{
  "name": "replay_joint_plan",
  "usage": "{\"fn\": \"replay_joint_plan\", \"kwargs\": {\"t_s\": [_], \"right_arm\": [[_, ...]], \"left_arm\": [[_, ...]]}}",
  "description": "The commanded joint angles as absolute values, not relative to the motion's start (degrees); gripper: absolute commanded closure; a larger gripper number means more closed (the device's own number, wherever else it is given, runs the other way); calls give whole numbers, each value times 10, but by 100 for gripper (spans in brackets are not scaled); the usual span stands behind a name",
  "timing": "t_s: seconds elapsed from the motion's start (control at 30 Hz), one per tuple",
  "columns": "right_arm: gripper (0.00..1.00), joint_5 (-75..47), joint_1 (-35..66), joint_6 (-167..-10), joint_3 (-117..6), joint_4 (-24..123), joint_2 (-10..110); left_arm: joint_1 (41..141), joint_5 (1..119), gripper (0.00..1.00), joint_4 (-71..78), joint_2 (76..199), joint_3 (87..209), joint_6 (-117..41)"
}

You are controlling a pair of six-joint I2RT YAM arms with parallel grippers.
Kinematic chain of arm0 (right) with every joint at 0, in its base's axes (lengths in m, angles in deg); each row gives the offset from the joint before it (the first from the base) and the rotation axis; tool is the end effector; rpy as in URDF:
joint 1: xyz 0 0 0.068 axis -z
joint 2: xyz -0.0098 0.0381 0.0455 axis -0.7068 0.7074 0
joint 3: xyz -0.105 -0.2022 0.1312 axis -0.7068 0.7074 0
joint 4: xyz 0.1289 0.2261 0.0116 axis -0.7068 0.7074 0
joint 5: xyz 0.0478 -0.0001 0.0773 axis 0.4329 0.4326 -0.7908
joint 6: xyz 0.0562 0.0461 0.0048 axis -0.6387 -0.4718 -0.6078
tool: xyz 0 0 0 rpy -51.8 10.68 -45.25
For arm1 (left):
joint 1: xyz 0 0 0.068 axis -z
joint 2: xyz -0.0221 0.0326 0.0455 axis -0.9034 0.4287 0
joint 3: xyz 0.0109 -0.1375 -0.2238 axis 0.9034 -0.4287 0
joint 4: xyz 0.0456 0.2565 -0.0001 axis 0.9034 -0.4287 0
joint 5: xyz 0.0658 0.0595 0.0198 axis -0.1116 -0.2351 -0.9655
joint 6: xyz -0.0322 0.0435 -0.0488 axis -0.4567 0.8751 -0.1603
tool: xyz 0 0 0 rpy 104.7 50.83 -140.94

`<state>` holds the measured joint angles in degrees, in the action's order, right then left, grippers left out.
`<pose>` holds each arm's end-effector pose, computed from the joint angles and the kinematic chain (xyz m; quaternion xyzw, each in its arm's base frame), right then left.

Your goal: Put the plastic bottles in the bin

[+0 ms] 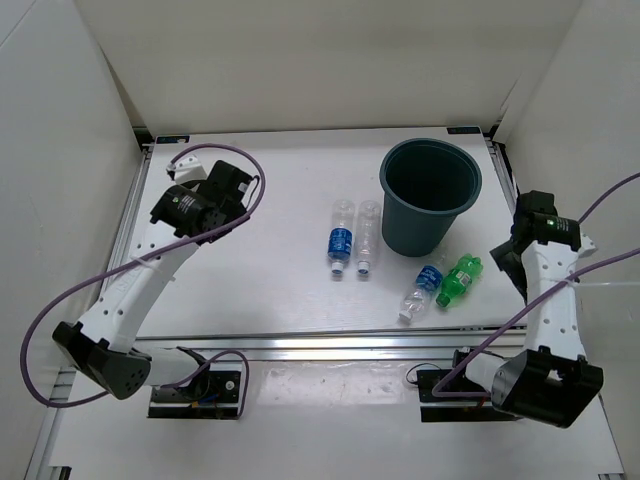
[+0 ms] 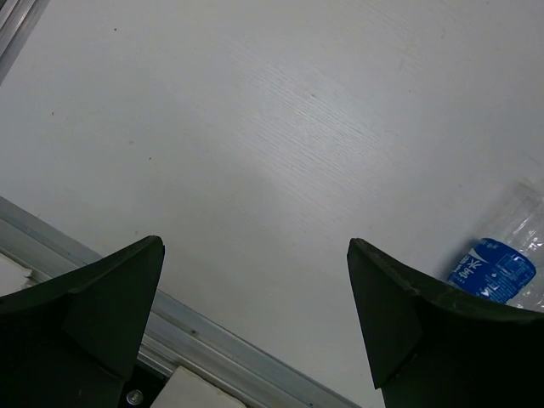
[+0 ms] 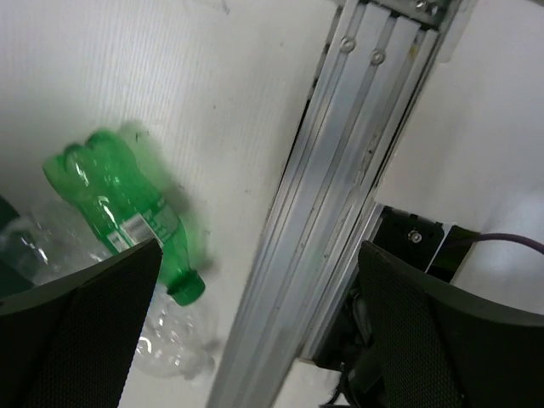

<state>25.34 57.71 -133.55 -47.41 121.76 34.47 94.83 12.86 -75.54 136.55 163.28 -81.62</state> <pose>0.1859 -0.0750 0.2936 0.5448 0.7771 -0.2041 0.2401 0.2184 -0.0830 0.3625 -0.2737 0.8795 0.0947 0.3777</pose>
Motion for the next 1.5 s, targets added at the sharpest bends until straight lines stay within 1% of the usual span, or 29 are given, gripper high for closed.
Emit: {"fn": "replay_joint_plan", "kwargs": {"t_s": [0.0, 0.07, 0.23, 0.27, 0.4, 0.77, 0.8, 0.83, 0.9, 0.93, 0.97, 1.03, 1.1, 1.17, 1.2, 1.27, 1.3, 1.33, 1.4, 1.43, 1.47], "right_arm": [[0, 163, 579, -1230, -447, 1169, 359], [0, 92, 579, -1174, -436, 1122, 376], [0, 40, 586, -1170, -430, 1105, 457], [0, 0, 594, -1164, -416, 1078, 462], [0, -87, 609, -1142, -401, 1021, 492], [0, -77, 614, -1132, -406, 984, 618], [2, -77, 614, -1132, -406, 984, 627], [7, -77, 614, -1132, -400, 984, 635], [23, -69, 619, -1138, -400, 984, 648], [38, -63, 619, -1138, -394, 984, 648], [47, -63, 619, -1145, -394, 993, 641], [60, -53, 625, -1145, -394, 1016, 616], [64, -60, 625, -1159, -403, 1044, 591], [68, -77, 625, -1177, -417, 1093, 537], [68, -105, 625, -1185, -433, 1104, 491], [68, -135, 625, -1219, -456, 1122, 443], [68, -153, 625, -1228, -488, 1122, 401], [68, -169, 625, -1239, -511, 1122, 385], [68, -192, 619, -1253, -570, 1111, 364], [67, -192, 619, -1261, -640, 1106, 364], [67, -192, 612, -1261, -675, 1096, 364]], "left_arm": [[955, 133, 0, -757, 1370, 1650, -803], [955, 133, 0, -757, 1370, 1650, -795], [955, 128, 0, -750, 1357, 1626, -785], [955, 123, 0, -744, 1352, 1618, -785], [955, 122, 0, -744, 1346, 1602, -791], [955, 122, 0, -733, 1357, 1590, -796], [955, 122, 0, -733, 1357, 1590, -796], [955, 122, 0, -733, 1357, 1590, -796], [955, 122, 0, -728, 1362, 1590, -796], [955, 122, 0, -728, 1362, 1590, -796], [955, 122, 0, -728, 1362, 1596, -796], [955, 128, 0, -728, 1368, 1596, -801], [955, 121, 0, -753, 1374, 1601, -818], [955, 115, 0, -787, 1380, 1614, -825], [955, 115, 0, -793, 1380, 1614, -825], [955, 115, 0, -793, 1373, 1600, -825], [955, 122, 0, -793, 1368, 1594, -825], [955, 122, 0, -793, 1362, 1589, -825], [955, 134, 0, -793, 1355, 1582, -825], [955, 134, 0, -786, 1350, 1582, -825], [949, 150, 0, -777, 1350, 1576, -825]]}}
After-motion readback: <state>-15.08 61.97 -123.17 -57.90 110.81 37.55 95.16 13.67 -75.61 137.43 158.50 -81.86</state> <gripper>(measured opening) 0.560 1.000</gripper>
